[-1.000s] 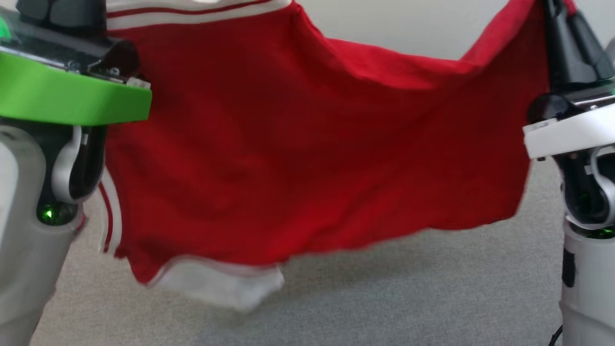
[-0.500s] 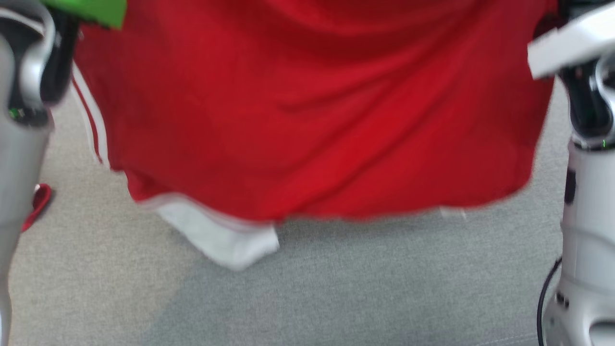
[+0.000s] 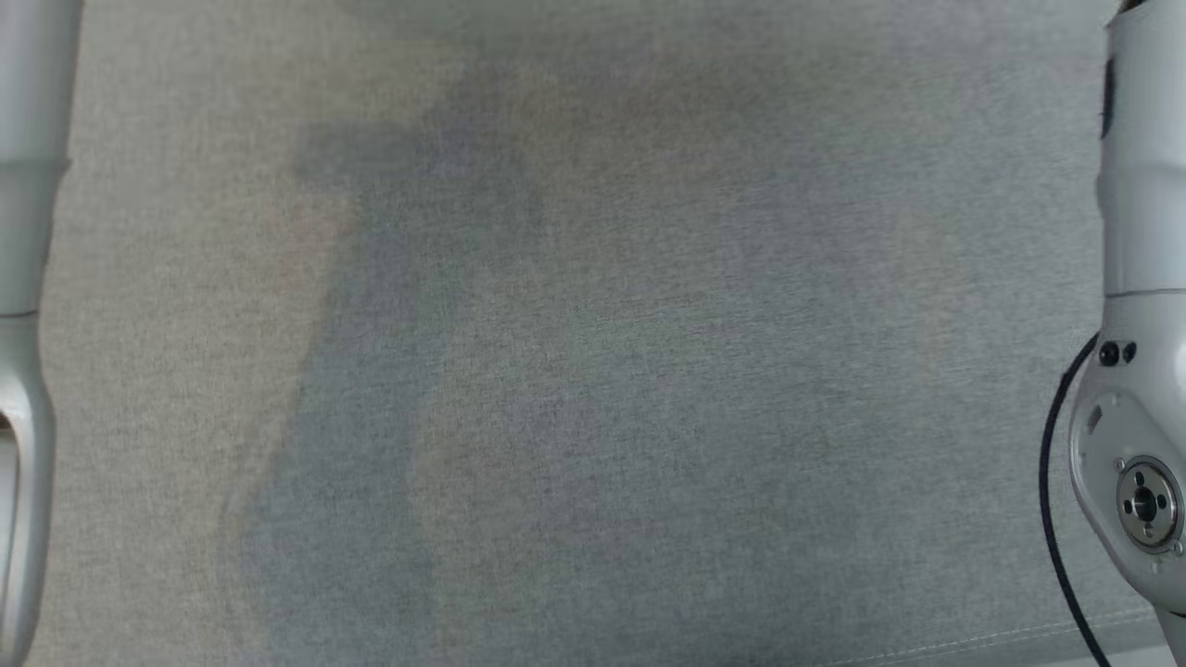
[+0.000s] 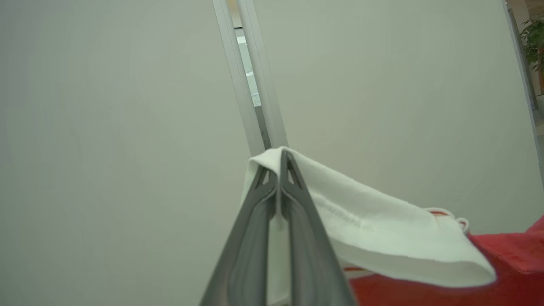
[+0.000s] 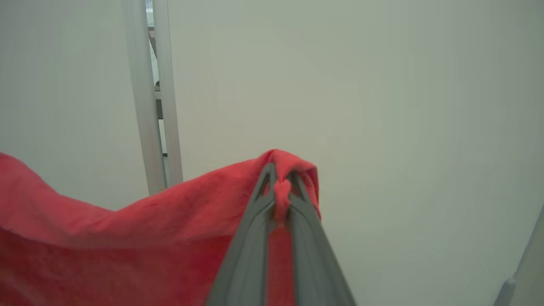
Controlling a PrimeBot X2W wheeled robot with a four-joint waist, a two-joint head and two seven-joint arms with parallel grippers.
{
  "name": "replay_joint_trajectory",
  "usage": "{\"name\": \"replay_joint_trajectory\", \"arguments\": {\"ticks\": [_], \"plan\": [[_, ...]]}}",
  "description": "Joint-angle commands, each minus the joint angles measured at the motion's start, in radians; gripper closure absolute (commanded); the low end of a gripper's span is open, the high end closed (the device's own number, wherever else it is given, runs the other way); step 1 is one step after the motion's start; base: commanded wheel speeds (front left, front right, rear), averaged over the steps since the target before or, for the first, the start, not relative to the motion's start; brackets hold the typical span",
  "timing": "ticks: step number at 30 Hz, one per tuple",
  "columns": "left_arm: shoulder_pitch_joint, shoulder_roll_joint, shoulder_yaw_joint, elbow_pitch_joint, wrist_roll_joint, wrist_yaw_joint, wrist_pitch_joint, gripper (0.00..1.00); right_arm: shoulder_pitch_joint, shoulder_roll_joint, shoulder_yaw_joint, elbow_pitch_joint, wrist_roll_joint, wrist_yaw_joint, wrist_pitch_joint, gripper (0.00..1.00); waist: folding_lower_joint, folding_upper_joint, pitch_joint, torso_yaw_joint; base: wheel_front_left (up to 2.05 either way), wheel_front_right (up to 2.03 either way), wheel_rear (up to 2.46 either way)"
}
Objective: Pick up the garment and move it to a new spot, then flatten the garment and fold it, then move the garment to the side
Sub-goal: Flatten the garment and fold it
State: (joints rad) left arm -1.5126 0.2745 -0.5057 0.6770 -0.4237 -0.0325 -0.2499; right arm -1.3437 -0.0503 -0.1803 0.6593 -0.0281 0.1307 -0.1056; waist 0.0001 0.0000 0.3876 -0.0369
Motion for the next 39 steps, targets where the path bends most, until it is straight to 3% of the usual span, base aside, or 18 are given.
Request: {"name": "replay_joint_trajectory", "arguments": {"ticks": [1,9,14,19,27,39], "plan": [[0.009,-0.01,0.007,0.027,-0.009,-0.012,-0.009,1.0,0.0,-0.001,0.0,0.054,-0.018,0.0,-0.029,1.0,-0.0001,0.0,0.078,0.045,0.0,0.0,0.0],[0.204,-0.055,0.1,-0.026,-0.02,-0.057,-0.015,1.0,0.027,-0.002,-0.018,0.308,-0.028,0.0,-0.142,1.0,-0.0001,0.0,0.163,0.066,0.0,0.0,0.0],[0.383,-0.061,0.182,-0.151,-0.013,-0.08,-0.015,1.0,0.077,-0.002,0.044,0.344,0.032,0.0,-0.159,1.0,-0.0001,0.0,0.164,0.06,0.0,0.0,0.0],[0.584,-0.061,0.268,-0.303,-0.002,-0.091,-0.015,1.0,0.197,-0.002,0.104,0.25,0.13,0.0,-0.16,1.0,-0.0001,0.0,0.139,0.046,0.0,0.0,0.0],[0.893,-0.079,0.325,-0.507,0.032,-0.098,-0.014,1.0,0.419,-0.002,0.167,0.092,0.269,0.0,-0.16,1.0,-0.0001,0.0,0.042,0.037,0.0,0.0,0.0],[1.324,-0.133,0.34,-0.713,0.024,-0.098,-0.014,1.0,0.826,-0.003,0.137,-0.178,0.305,0.0,-0.145,1.0,-0.0001,0.0,-0.16,0.069,0.0,0.0,0.0]]}}
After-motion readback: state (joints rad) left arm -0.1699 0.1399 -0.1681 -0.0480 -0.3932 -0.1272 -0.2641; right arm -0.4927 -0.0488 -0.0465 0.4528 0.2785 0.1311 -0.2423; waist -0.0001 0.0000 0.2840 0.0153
